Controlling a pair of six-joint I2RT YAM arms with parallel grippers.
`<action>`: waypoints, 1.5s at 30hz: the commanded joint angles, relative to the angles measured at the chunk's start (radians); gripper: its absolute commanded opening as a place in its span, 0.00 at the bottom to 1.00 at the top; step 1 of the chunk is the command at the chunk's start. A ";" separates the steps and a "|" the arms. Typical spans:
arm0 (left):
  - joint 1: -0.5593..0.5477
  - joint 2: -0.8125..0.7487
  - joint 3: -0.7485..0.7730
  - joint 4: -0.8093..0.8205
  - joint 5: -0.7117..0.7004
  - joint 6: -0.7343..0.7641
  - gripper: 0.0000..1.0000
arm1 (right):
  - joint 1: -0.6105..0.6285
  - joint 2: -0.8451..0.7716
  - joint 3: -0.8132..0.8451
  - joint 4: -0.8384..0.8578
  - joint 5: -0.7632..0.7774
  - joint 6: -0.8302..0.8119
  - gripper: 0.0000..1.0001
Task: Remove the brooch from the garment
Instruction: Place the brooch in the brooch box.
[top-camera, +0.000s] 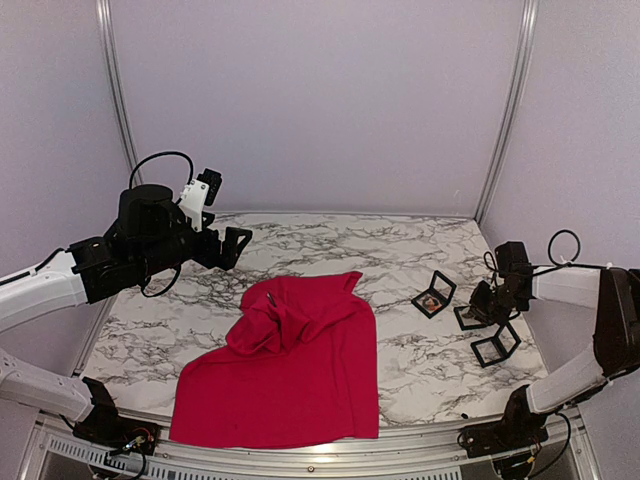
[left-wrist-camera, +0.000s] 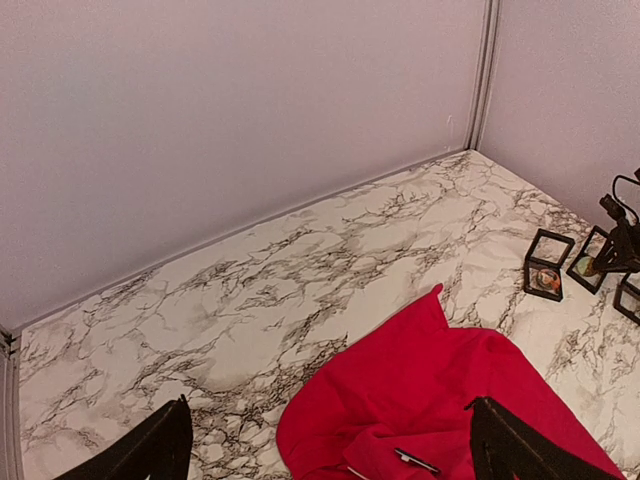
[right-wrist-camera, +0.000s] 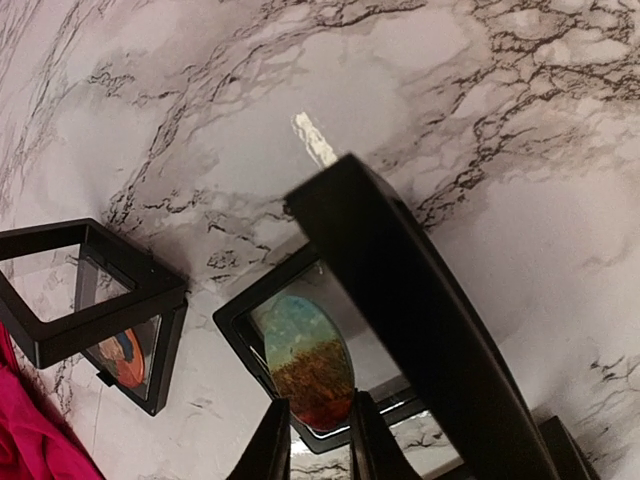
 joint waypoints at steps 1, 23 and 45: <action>0.007 0.004 -0.004 -0.020 0.010 -0.005 0.99 | -0.006 -0.016 0.021 -0.040 0.017 -0.014 0.22; 0.008 0.031 0.016 -0.028 0.077 -0.067 0.99 | 0.053 -0.067 0.053 -0.085 -0.019 -0.092 0.77; 0.027 0.238 0.038 -0.186 0.279 -0.385 0.97 | 0.564 0.147 0.429 0.023 0.082 -0.135 0.94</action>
